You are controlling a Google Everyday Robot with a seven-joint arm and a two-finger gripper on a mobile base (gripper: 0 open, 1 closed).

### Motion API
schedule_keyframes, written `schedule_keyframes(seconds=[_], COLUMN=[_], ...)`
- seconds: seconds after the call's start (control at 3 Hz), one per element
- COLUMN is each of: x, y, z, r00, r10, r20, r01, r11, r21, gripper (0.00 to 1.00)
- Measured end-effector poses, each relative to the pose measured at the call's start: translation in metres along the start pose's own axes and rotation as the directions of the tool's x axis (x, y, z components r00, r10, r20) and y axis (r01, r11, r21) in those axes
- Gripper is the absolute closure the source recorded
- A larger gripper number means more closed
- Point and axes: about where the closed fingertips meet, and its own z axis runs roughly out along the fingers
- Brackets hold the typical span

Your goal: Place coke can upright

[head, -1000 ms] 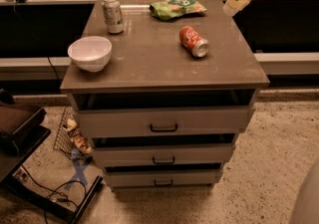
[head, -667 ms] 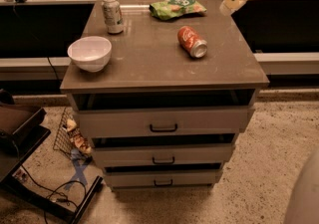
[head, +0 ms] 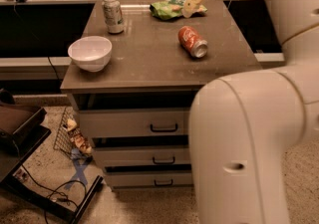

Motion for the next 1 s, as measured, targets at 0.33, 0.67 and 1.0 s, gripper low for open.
schedule_keyframes(seconds=[0.33, 0.67, 1.0], x=[-0.017, -0.02, -0.016], y=[0.001, 0.002, 0.003], z=[0.048, 0.068, 0.089], r00=[0.989, 0.978, 0.963], r10=[0.114, 0.162, 0.194], r20=[-0.094, -0.132, -0.187], r01=[-0.107, -0.147, -0.166], r11=[0.991, 0.9822, 0.9739], r21=[0.081, 0.117, 0.155], gripper=[0.0, 0.0, 0.0])
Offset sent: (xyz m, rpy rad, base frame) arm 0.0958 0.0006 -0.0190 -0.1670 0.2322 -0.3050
